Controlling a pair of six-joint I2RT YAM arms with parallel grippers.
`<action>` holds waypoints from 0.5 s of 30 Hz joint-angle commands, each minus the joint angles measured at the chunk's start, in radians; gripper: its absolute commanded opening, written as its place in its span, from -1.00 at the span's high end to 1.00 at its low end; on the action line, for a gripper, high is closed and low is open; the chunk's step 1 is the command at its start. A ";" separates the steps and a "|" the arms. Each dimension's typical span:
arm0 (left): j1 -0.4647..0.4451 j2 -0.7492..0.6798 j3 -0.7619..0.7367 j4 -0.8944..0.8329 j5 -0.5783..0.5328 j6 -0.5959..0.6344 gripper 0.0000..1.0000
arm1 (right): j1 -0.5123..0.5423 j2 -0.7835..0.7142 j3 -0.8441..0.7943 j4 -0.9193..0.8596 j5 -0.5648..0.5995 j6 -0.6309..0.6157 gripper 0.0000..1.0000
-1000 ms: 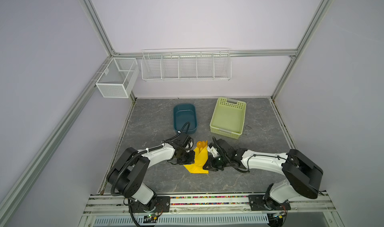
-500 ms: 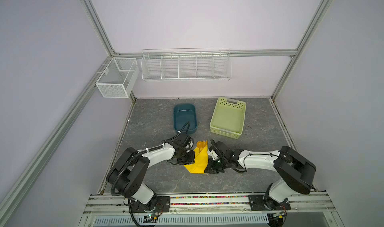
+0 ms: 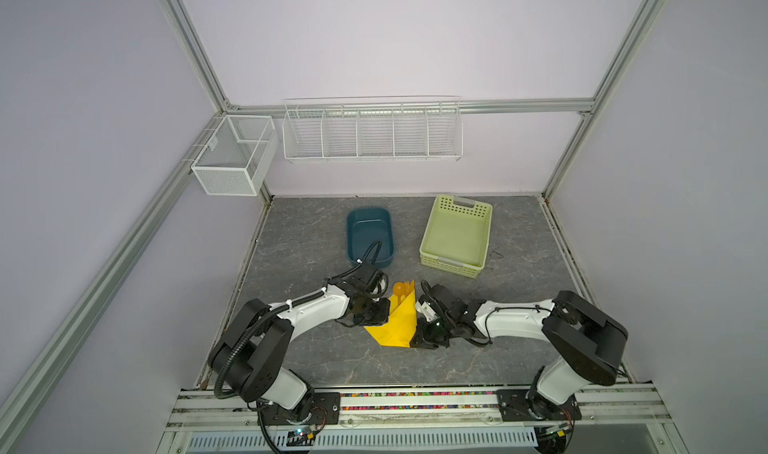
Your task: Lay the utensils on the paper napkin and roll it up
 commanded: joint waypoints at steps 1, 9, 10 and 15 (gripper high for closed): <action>-0.044 -0.058 0.058 -0.049 -0.030 0.006 0.94 | 0.006 0.007 -0.030 -0.029 0.037 0.006 0.86; -0.149 -0.092 0.005 0.027 0.040 -0.101 0.95 | 0.005 0.004 -0.028 -0.018 0.035 0.012 0.86; -0.159 -0.082 -0.004 0.042 0.047 -0.108 0.96 | 0.005 0.003 -0.030 -0.012 0.034 0.014 0.86; -0.173 -0.004 -0.043 0.104 0.075 -0.112 0.98 | 0.006 -0.009 -0.033 0.010 0.030 0.025 0.86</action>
